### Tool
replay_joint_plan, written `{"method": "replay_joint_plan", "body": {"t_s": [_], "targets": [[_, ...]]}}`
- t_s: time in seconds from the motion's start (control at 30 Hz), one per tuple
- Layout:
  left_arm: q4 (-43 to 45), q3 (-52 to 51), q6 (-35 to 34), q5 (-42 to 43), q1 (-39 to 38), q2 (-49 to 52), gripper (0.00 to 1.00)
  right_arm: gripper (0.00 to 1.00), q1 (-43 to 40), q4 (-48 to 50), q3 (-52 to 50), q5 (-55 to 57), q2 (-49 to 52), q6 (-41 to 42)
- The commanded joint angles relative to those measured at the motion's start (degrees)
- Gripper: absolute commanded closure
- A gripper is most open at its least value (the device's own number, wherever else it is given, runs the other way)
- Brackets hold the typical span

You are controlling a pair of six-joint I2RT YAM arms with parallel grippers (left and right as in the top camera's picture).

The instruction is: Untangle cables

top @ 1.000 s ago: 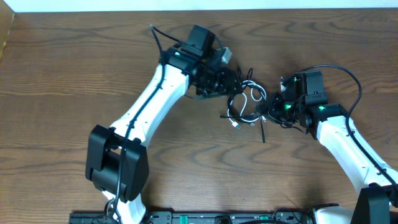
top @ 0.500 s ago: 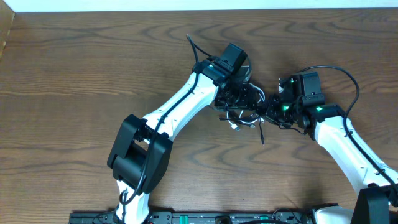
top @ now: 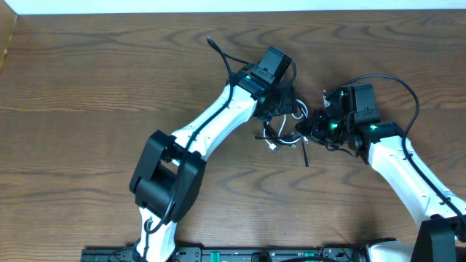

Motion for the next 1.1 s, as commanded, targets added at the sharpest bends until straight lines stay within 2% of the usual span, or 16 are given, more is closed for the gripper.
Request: {"method": "replay_joint_plan", "body": {"t_s": [0.0, 0.03, 0.13, 0.23, 0.3, 0.47, 0.6, 0.83, 0.97, 1.07], "targets": [[0.0, -0.2, -2.8, -2.9, -0.1, 3.4, 0.40, 0.99, 0.3, 0.9, 0.2, -2.4, -0.4, -3.3], [0.1, -0.2, -3.6, -2.9, -0.1, 3.9, 0.40, 0.99, 0.3, 0.9, 0.2, -2.5, -0.4, -3.7], [0.1, -0.2, -5.1, -2.9, -0.1, 5.0, 0.59, 0.99, 0.4, 0.8, 0.1, -2.5, -0.4, -4.8], [0.3, -0.2, -5.1, -4.6, 0.3, 5.1, 0.69, 0.99, 0.4, 1.1, 0.1, -2.0, -0.4, -5.1], [1.0, -0.2, -5.1, -4.8, 1.1, 5.1, 0.92, 0.99, 0.4, 2.0, 0.2, -2.0, -0.4, -5.1], [0.9, -0.2, -5.1, -4.5, 3.7, 4.4, 0.92, 0.99, 0.4, 1.6, 0.1, 1.1, -0.4, -5.1], [0.9, -0.2, -3.2, 0.0, 7.5, 1.0, 0.93, 0.99, 0.4, -1.2, 0.1, 8.6, -0.3, -5.1], [-3.1, -0.2, 4.6, 14.4, 16.1, -7.6, 0.93, 0.99, 0.4, -4.4, 0.1, 21.0, 0.2, -5.2], [-7.7, -0.2, 10.6, 24.1, 20.4, -10.1, 0.93, 0.99, 0.4, -3.9, 0.1, 24.1, 1.2, -5.3], [-11.9, -0.2, 15.4, 27.2, 22.5, -10.7, 0.93, 0.99, 0.4, -3.7, 0.1, 24.0, 2.9, -5.3]]}}
